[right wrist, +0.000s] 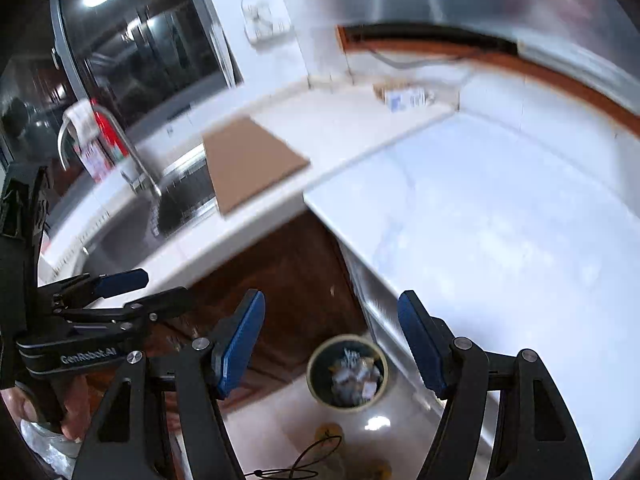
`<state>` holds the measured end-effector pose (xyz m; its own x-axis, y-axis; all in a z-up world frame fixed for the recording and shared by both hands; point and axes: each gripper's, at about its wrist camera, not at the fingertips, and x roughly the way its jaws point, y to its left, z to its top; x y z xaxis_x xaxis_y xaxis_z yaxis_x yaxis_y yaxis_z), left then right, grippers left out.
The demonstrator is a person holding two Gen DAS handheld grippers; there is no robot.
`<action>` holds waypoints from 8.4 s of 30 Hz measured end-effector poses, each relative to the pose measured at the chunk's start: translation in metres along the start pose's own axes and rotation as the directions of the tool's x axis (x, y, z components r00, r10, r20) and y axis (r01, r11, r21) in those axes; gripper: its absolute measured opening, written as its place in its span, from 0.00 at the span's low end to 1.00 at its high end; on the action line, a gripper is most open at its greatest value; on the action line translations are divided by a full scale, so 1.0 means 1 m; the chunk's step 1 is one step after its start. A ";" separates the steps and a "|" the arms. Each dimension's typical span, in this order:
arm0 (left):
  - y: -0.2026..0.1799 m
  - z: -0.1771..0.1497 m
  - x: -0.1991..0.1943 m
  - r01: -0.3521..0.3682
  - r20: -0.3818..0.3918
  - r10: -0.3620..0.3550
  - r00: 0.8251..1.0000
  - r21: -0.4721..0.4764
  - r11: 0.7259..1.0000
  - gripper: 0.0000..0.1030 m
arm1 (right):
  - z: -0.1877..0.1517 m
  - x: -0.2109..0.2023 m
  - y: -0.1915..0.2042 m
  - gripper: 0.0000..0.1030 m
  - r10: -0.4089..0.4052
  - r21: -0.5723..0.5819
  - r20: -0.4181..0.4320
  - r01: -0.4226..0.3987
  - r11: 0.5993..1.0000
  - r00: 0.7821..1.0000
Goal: Collect trash
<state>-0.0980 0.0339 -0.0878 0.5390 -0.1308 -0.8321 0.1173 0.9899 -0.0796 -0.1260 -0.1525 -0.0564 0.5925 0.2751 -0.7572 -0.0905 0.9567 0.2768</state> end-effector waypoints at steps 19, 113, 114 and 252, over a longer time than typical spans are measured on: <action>0.026 0.251 -0.050 -0.006 0.170 -0.035 0.985 0.237 0.971 0.73 | 0.247 0.015 -0.049 0.68 -0.100 0.129 0.032 0.095 0.987 0.994; -0.045 0.417 0.303 0.267 -0.040 -0.278 0.960 0.428 0.863 0.28 | 0.313 0.317 -0.166 0.38 -0.132 0.498 -0.092 0.161 0.852 0.987; -0.042 0.412 0.290 0.276 -0.043 -0.286 0.957 0.431 0.859 0.28 | 0.308 0.306 -0.160 0.38 -0.131 0.496 -0.082 0.154 0.855 0.988; 0.008 0.048 -0.076 -0.069 0.171 0.068 0.983 0.000 0.998 0.95 | 0.049 -0.086 0.013 0.64 -0.206 0.130 0.048 0.199 0.971 0.977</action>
<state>-0.0976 0.0493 0.0010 0.6801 -0.0711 -0.7297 0.0803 0.9965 -0.0223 -0.1389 -0.1686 0.0416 0.6364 0.0668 -0.7685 0.1340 0.9715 0.1954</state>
